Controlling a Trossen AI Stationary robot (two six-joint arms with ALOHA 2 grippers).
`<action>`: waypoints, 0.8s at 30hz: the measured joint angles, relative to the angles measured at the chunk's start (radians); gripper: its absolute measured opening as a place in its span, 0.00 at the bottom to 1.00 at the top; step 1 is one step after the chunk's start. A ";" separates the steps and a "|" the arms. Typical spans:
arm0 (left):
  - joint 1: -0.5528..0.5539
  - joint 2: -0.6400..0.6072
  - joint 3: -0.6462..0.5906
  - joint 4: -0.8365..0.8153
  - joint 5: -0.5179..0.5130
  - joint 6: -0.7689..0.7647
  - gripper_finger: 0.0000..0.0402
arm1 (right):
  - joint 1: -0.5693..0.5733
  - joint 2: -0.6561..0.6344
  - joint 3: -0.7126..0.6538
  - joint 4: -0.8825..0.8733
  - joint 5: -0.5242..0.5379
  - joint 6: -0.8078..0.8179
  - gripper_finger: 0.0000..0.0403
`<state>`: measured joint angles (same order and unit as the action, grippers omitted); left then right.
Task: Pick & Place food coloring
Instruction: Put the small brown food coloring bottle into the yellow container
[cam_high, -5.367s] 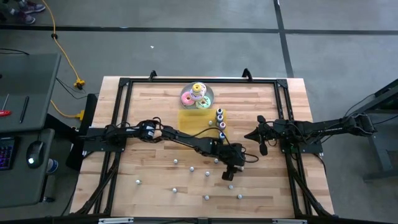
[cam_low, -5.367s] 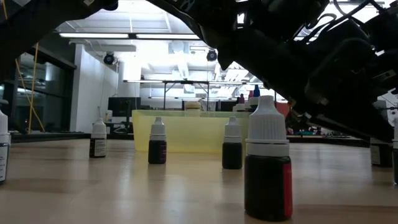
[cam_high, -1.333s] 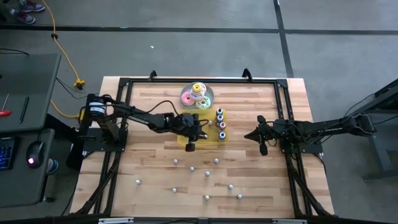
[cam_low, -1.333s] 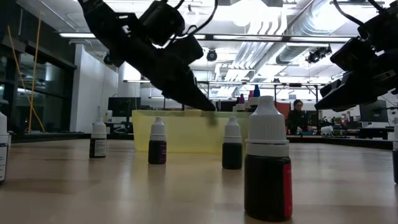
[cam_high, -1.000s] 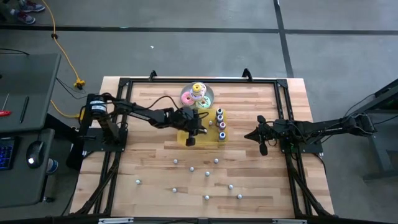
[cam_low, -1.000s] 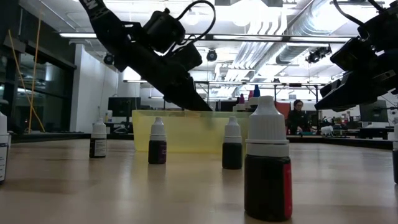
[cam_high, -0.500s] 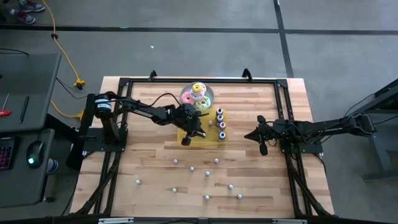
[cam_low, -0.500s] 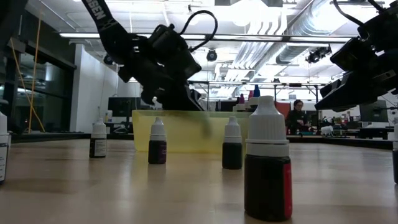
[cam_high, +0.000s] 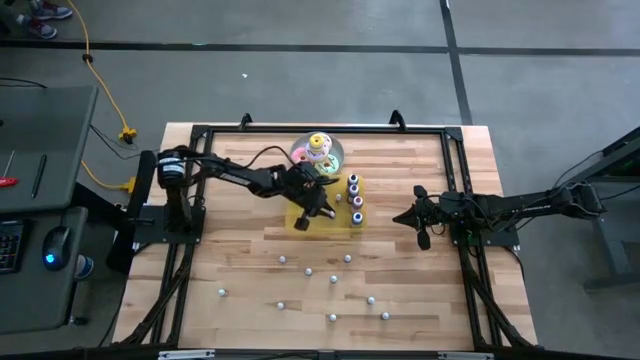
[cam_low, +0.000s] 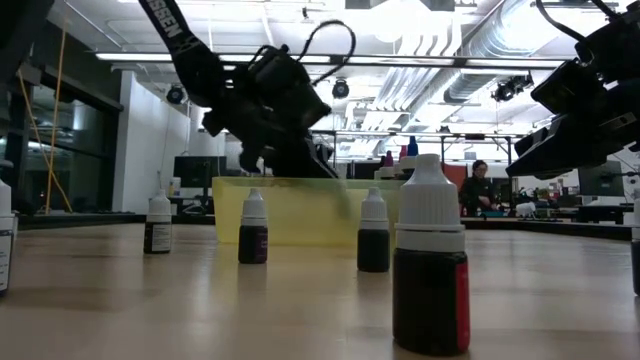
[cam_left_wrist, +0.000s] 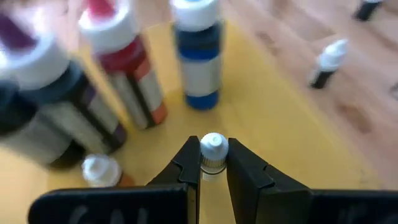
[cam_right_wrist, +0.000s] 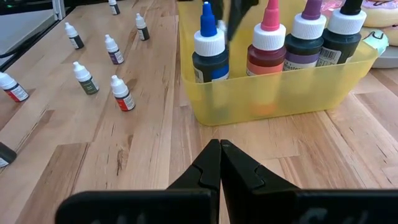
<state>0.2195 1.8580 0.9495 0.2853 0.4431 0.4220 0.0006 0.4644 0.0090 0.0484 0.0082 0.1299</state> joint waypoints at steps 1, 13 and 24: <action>0.005 0.006 0.002 -0.008 -0.009 -0.020 0.09 | 0.000 0.000 0.000 0.000 0.000 0.000 0.00; 0.014 0.039 0.041 -0.005 -0.042 -0.060 0.09 | 0.000 0.000 0.000 0.000 0.000 0.000 0.00; 0.016 0.061 0.042 0.000 -0.089 -0.064 0.09 | 0.000 0.000 0.000 0.000 0.000 0.000 0.00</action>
<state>0.2356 1.9190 0.9911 0.2858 0.3542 0.3582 0.0010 0.4644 0.0090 0.0484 0.0082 0.1299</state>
